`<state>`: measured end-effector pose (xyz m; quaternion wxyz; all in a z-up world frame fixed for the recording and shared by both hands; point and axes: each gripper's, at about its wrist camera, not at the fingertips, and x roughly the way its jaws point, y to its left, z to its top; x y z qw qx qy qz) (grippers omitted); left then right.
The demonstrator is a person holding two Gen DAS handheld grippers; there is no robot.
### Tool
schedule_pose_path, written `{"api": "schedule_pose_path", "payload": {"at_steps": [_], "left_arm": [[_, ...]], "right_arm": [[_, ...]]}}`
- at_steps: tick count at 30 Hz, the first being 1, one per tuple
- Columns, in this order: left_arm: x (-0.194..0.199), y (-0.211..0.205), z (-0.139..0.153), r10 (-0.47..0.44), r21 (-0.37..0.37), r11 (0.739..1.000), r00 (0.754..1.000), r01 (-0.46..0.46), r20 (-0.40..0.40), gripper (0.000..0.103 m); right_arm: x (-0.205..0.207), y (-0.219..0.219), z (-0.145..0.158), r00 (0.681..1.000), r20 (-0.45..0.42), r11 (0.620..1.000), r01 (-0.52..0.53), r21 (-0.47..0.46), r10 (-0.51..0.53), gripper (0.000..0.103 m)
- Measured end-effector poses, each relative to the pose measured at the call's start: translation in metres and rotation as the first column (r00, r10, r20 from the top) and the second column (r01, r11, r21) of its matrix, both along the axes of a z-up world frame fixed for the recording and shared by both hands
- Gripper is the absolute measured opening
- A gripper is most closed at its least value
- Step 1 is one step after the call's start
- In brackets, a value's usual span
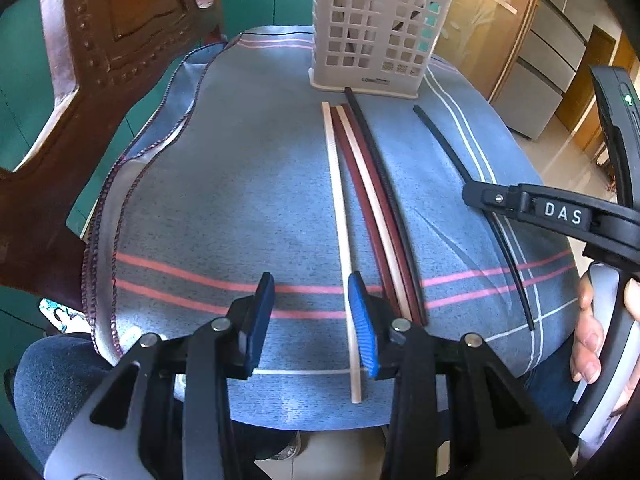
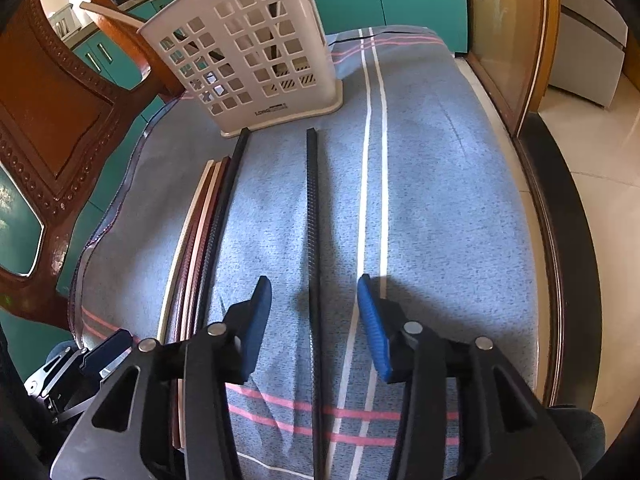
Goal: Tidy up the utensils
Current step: 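Lower left tool onto a light wooden chopstick while right tool approaches a black chopstick, then close left tool on the light wooden chopstick while right tool grasps the black chopstick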
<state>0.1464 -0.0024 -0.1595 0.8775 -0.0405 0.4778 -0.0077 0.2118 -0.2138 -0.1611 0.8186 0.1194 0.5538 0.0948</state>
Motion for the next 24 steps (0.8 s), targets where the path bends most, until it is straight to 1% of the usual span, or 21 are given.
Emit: {"api": "schedule_pose_path", "payload": {"at_steps": [1,3,5,6,7,8,10,11,13,15,17,21,24], "left_arm": [[0.0,-0.002,-0.001,-0.013,0.0,1.0,1.0,0.013,-0.007,0.044],[0.001,-0.007,-0.003,-0.029,0.009,1.0,1.0,0.029,-0.006,0.049],[0.001,-0.012,-0.004,-0.041,0.039,0.998,0.999,0.041,-0.006,0.049],[0.001,-0.012,-0.004,-0.043,0.048,0.998,0.999,0.043,-0.005,0.047],[0.0,-0.012,-0.004,-0.04,0.053,0.998,0.999,0.04,-0.003,0.04],[0.0,-0.01,-0.004,-0.036,0.053,0.998,0.999,0.036,-0.001,0.038],[0.001,-0.006,-0.003,-0.02,0.047,0.999,1.0,0.02,0.001,0.024],[0.001,-0.004,-0.003,-0.012,0.048,0.999,1.0,0.012,0.002,0.021],[0.001,0.001,-0.002,0.002,0.04,0.999,1.0,-0.002,0.004,0.011],[0.001,0.007,0.0,0.024,0.024,0.999,1.0,-0.024,0.015,0.01],[-0.001,0.016,0.004,0.051,-0.008,0.999,0.998,-0.051,0.031,0.009],[-0.001,0.022,0.009,0.064,-0.036,0.997,0.997,-0.063,0.045,0.009],[0.001,0.023,0.008,0.064,-0.055,0.997,0.997,-0.062,0.039,0.009]], "right_arm": [[0.0,0.001,0.0,1.0,0.002,1.0,-0.002,-0.003,0.002,0.046],[-0.001,0.002,0.0,1.0,0.009,1.0,-0.009,-0.008,0.009,0.048],[-0.002,0.003,0.0,1.0,0.015,1.0,-0.012,-0.011,0.012,0.048],[-0.002,0.003,0.0,1.0,0.016,1.0,-0.013,-0.012,0.013,0.048],[-0.002,0.003,0.0,1.0,0.019,1.0,-0.014,-0.012,0.014,0.048],[-0.003,0.003,0.0,1.0,0.02,1.0,-0.014,-0.013,0.014,0.048],[-0.003,0.002,0.0,1.0,0.024,1.0,-0.015,-0.012,0.015,0.048],[-0.004,0.003,0.0,1.0,0.025,1.0,-0.015,-0.013,0.015,0.048],[-0.004,0.004,0.0,0.999,0.031,1.0,-0.019,-0.022,0.02,0.048],[-0.007,0.005,0.001,0.999,0.038,0.999,-0.026,-0.032,0.027,0.048],[-0.008,0.006,0.001,0.998,0.043,0.998,-0.037,-0.043,0.039,0.048],[-0.009,0.006,0.001,0.998,0.039,0.998,-0.046,-0.045,0.047,0.038],[-0.01,0.004,0.001,0.998,0.039,0.998,-0.044,-0.037,0.046,0.038]]}}
